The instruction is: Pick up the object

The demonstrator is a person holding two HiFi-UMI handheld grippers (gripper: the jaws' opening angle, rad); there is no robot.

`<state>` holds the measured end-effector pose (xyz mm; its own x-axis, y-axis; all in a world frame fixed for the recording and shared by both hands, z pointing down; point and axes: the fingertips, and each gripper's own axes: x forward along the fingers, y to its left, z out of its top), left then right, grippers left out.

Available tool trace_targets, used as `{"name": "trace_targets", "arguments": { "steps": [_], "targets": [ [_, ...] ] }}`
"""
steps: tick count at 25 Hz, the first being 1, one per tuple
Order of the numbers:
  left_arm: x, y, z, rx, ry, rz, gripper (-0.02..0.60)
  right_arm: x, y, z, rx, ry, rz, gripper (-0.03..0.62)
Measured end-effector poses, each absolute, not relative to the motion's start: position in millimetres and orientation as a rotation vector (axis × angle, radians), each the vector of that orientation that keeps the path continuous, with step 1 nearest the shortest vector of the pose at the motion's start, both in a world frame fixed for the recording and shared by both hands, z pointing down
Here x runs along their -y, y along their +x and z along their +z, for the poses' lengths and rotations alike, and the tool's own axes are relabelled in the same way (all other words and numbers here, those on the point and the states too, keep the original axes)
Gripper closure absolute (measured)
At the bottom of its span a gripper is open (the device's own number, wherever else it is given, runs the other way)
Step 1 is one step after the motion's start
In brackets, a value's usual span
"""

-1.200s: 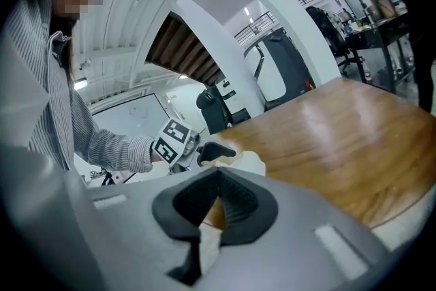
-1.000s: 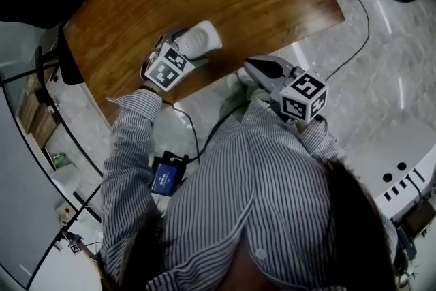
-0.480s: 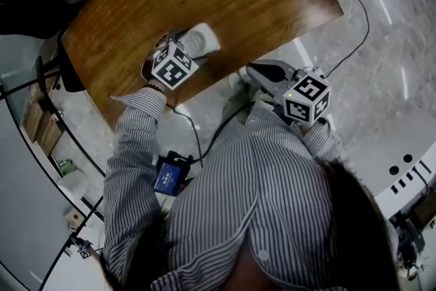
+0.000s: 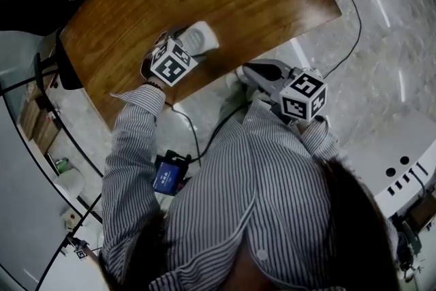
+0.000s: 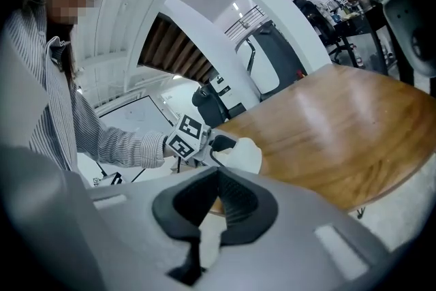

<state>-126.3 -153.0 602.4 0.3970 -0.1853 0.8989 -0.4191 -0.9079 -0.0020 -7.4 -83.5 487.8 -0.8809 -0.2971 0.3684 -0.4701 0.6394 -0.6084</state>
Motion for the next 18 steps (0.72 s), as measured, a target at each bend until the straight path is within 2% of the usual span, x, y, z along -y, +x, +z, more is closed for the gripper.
{"name": "trace_targets", "arguments": {
  "steps": [9,18],
  "targets": [
    [155,-127,585,0.686,2.327,1.286,0.132,92,-3,476,2.655,0.615,1.029,0.592],
    [160,-119,528,0.911,2.317,0.981,0.132,108,-13,444,2.743,0.548,0.908,0.592]
  ]
}}
